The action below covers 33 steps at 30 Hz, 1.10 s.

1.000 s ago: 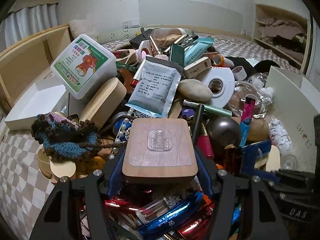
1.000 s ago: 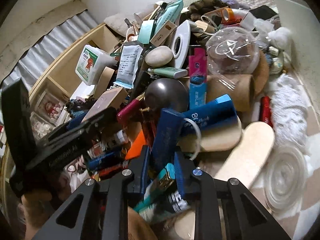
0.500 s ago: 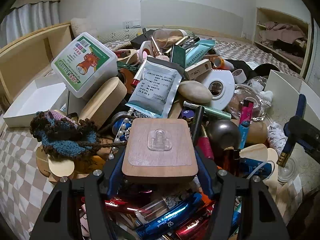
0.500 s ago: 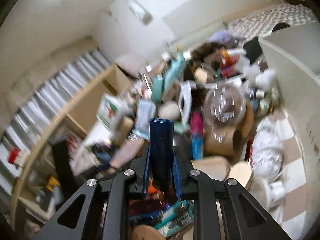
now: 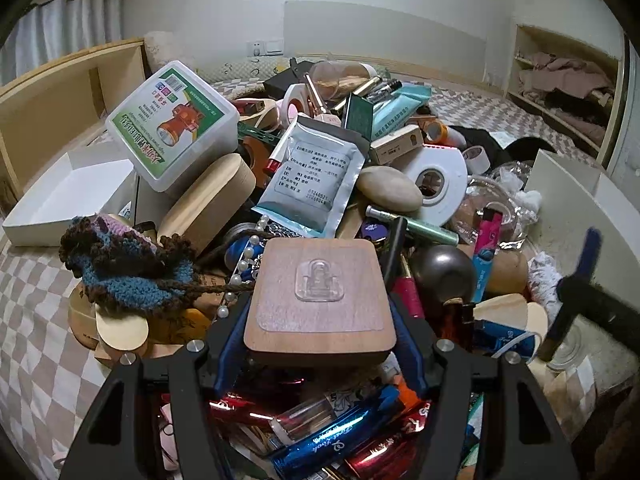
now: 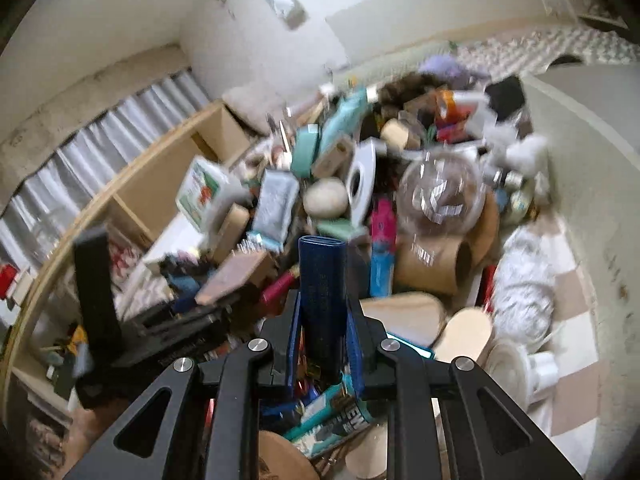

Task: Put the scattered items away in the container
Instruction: 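Carry the wooden pad and blue tube over the white box with both tools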

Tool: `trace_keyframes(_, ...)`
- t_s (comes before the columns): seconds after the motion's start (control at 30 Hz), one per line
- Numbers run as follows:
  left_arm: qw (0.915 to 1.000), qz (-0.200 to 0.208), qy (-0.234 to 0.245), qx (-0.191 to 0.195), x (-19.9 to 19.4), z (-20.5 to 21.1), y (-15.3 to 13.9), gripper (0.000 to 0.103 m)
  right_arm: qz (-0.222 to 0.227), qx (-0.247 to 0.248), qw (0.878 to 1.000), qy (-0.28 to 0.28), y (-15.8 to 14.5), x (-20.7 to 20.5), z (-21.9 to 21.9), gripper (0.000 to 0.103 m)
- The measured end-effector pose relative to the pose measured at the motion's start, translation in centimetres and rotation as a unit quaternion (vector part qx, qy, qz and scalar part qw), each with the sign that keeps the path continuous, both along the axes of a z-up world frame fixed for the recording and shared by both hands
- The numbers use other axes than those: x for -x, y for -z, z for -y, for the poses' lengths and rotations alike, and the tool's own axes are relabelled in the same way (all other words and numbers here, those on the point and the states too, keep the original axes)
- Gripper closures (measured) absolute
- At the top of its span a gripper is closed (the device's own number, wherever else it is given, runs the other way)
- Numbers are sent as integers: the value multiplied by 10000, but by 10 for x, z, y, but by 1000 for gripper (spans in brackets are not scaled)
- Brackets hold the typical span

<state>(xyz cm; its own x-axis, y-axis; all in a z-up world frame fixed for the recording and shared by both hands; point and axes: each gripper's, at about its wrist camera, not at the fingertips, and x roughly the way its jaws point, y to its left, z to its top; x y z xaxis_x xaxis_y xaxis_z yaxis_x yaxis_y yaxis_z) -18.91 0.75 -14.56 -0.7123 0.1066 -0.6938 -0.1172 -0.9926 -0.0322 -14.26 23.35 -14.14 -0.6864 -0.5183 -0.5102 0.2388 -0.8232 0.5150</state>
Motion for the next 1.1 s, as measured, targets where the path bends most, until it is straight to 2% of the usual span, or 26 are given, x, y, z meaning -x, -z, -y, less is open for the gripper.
trace_keyframes(0.1, 9999, -68, 29, -89, -2, 2, -5, 39, -142, 29, 9998, 99, -10, -1, -9, 81)
trace_keyframes(0.27, 9995, -237, 160, -151, -10, -1, -11, 39, 16, 11, 9998, 178, -3, -1, -17, 81)
trace_keyframes(0.57, 9989, -250, 269, -296, -20, -9, -15, 39, 25, -103, 9998, 160, -5, -6, -16, 81)
trace_keyframes(1.1, 9940, -723, 575, -592, -48, -45, -71, 39, -403, -305, 9972, 546, -46, -23, -34, 81)
